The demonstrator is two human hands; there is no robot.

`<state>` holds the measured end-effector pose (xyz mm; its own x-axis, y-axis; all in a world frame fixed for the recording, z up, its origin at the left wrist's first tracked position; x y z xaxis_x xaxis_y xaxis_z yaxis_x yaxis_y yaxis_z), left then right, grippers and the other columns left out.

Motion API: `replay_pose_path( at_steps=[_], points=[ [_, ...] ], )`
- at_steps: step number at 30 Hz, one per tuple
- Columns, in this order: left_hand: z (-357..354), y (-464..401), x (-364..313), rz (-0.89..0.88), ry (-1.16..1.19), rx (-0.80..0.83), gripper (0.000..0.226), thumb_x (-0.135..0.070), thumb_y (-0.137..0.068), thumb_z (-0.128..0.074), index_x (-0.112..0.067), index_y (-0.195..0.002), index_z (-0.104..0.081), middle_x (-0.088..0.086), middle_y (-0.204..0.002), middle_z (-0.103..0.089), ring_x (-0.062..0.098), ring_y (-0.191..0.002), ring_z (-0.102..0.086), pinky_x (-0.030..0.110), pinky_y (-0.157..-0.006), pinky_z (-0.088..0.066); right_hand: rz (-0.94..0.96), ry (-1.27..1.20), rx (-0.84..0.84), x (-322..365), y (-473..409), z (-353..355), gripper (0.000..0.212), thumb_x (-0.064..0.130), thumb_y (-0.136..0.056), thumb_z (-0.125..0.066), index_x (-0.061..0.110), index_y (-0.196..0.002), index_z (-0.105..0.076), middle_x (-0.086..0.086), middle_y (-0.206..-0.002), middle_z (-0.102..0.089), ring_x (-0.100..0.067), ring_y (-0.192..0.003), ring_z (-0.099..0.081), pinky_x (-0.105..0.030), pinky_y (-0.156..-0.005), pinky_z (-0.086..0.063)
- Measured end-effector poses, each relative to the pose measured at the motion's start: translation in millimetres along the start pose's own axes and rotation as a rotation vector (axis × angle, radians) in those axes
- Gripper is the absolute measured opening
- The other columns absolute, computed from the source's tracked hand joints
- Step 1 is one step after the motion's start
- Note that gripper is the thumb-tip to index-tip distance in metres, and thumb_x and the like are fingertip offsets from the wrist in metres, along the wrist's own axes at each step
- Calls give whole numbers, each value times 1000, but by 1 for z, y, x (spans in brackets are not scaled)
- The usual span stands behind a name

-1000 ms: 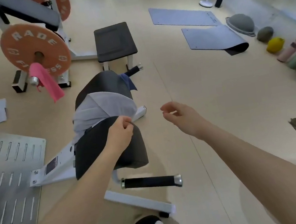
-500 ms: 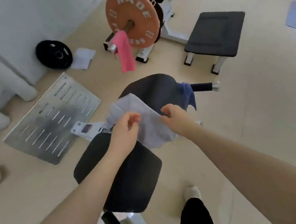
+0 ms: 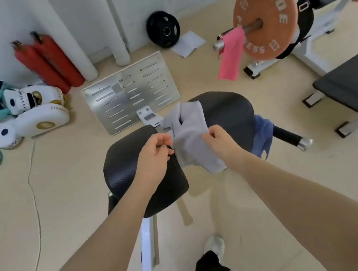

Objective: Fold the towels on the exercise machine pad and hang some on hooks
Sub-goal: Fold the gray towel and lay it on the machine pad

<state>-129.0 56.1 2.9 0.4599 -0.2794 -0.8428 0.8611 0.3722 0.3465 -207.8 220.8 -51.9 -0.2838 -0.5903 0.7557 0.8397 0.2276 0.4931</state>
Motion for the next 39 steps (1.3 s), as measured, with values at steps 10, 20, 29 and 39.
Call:
replay_pose_path(
  at_steps=[10,20,29,39],
  points=[
    [31,111,-35,-343,-88,-111,23,-16,-91,-54,-14,-113,-57,-2,-110,-53,13,-95,-53,24,-87,-45,179,-514,326,96,114,-18,15,20,-99,-39,14,-87,-46,-2,-86,-54,-15,-82,-53,-27,-72,-48],
    [36,250,-45,-829,-339,-305,91,-29,-71,-76,-20,-140,-19,6,-152,-14,17,-128,-32,21,-97,-38,-44,-927,573,101,239,-48,46,28,-94,-49,-2,-129,-47,-21,-126,-58,-30,-107,-62,-41,-93,-51],
    [88,311,-48,-608,89,-484,12,-12,-81,-53,-18,-91,-56,-5,-81,-58,-3,-70,-51,10,-61,-37,282,-697,543,100,328,-43,49,39,-99,-28,5,-122,-56,-13,-128,-57,-27,-115,-54,-40,-104,-41],
    [94,317,3,-208,218,-455,20,-22,-84,-58,-14,-68,-50,-1,-63,-50,13,-59,-42,25,-54,-33,680,95,506,103,393,-53,58,47,-67,-69,34,-120,-51,19,-115,-58,-1,-105,-59,-24,-85,-53]
  ],
)
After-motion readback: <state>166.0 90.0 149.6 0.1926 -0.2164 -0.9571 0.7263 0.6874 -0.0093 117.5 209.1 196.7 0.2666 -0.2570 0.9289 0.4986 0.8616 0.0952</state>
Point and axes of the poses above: each hand's wrist, its own y-axis away from the middle knuckle, its own z-axis out of the back of the hand, x = y × z, the point moved 9 cm from there along -y, towards the middle knuckle
